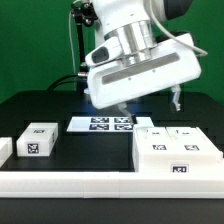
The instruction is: Assemble cabinet
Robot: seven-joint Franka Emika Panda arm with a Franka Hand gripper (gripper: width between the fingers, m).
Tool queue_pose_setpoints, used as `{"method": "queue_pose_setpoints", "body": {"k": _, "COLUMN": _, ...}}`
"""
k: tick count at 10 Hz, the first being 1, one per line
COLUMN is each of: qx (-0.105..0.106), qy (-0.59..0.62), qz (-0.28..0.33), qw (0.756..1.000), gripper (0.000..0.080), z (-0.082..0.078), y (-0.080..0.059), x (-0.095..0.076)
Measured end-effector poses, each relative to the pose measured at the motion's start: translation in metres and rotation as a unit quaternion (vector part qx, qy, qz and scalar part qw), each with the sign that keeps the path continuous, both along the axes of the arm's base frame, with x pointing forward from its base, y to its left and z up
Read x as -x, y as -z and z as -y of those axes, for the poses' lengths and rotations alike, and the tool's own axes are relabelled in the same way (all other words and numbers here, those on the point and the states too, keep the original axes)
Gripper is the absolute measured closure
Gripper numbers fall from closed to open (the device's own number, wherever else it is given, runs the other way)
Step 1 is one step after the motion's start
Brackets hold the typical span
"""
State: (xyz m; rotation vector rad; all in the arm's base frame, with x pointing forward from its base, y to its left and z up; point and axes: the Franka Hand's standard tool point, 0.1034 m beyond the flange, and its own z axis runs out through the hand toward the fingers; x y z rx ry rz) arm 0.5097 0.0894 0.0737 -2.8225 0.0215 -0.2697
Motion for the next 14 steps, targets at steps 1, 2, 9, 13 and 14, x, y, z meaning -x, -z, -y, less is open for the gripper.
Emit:
{"method": "queue_pose_setpoints", "body": {"k": 1, "qx": 0.007, "qy": 0.0, "qz": -0.003, "qw": 1.0, "gripper": 0.015, "z": -0.009, "y": -0.004, "x": 0.001}}
{"method": "queue_pose_setpoints", "body": {"k": 2, "qx": 0.012, "qy": -0.005, "qz": -0.001, "qw": 1.0, "gripper": 0.015, "z": -0.012, "y": -0.003, "x": 0.002}}
{"method": "queue_pose_setpoints", "body": {"k": 9, "qx": 0.043, "qy": 0.022, "qz": -0.009, "qw": 0.999, "gripper": 0.015, "z": -0.065, "y": -0.016, "x": 0.011}}
{"method": "queue_pose_setpoints", "body": {"k": 13, "qx": 0.069, "qy": 0.024, "qz": -0.007, "qw": 0.997, "gripper": 0.015, "z": -0.017, "y": 0.006, "x": 0.025}}
{"method": "queue_pose_setpoints", "body": {"k": 14, "qx": 0.075, "qy": 0.022, "qz": 0.007, "qw": 0.997, "gripper": 0.015, "z": -0.007, "y": 0.006, "x": 0.023}}
